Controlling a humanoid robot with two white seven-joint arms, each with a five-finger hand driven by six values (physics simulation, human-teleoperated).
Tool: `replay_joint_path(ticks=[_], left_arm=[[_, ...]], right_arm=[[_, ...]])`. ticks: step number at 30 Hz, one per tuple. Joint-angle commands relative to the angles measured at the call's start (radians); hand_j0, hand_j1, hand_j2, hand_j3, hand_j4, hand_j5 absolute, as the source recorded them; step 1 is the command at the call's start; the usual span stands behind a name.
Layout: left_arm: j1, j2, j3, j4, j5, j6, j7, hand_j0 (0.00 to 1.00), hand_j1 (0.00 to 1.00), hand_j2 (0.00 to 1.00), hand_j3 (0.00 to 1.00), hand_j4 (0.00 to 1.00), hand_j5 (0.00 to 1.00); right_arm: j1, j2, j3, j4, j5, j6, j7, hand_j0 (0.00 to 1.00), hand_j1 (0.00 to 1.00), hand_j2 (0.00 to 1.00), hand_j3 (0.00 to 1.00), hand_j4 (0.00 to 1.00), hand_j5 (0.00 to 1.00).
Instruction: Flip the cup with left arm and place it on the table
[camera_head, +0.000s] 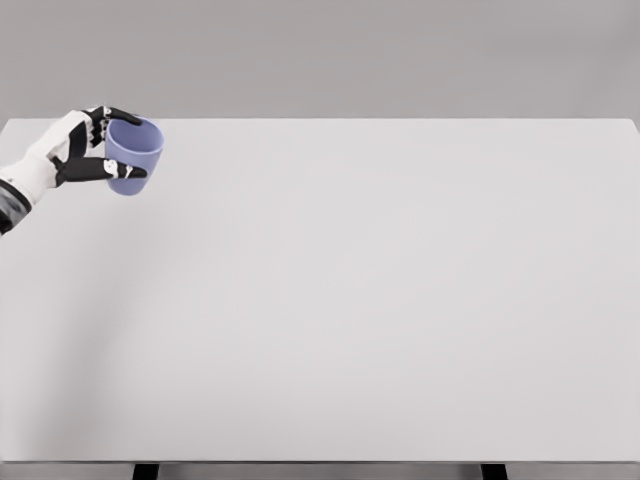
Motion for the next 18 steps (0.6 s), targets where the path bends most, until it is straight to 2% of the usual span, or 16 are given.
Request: replay_joint_path(ticks=[1,5,9,12,15,18], left_arm=[[0.002,-0.004,0.025,0.016,0.022,-0.045,0.001,0.55,0.55,0.55,0.55,0.55,0.55],[0.018,-0.011,0.033,0.045,0.057,-0.108,0.001,0.55,0.55,0.55,0.55,0.55,0.55],[0.031,-0.03,0.035,0.054,0.059,-0.113,0.001,0.55,0.55,0.55,0.55,0.55,0.55],[0.035,-0.051,0.064,0.062,0.059,-0.133,0.001,0.55,0.55,0.55,0.55,0.55,0.55],[0.041,-0.077,0.085,0.118,0.06,-0.213,0.001,0.55,0.55,0.55,0.55,0.55,0.55],[0.063,-0.082,0.09,0.121,0.071,-0.229,0.001,0.55,0.55,0.55,0.55,0.55,0.55]], right_arm=[[0.0,0.0,0.0,0.0,0.0,0.0,0.0,1.0,1.0,1.0,1.0,1.0,1.0],[0.0,0.0,0.0,0.0,0.0,0.0,0.0,1.0,1.0,1.0,1.0,1.0,1.0],[0.0,0.0,0.0,0.0,0.0,-0.001,0.0,1.0,1.0,1.0,1.0,1.0,1.0],[0.0,0.0,0.0,0.0,0.0,0.0,0.0,1.0,1.0,1.0,1.0,1.0,1.0],[0.0,0.0,0.0,0.0,0.0,-0.001,0.0,1.0,1.0,1.0,1.0,1.0,1.0],[0.0,0.0,0.0,0.0,0.0,0.0,0.0,1.0,1.0,1.0,1.0,1.0,1.0]])
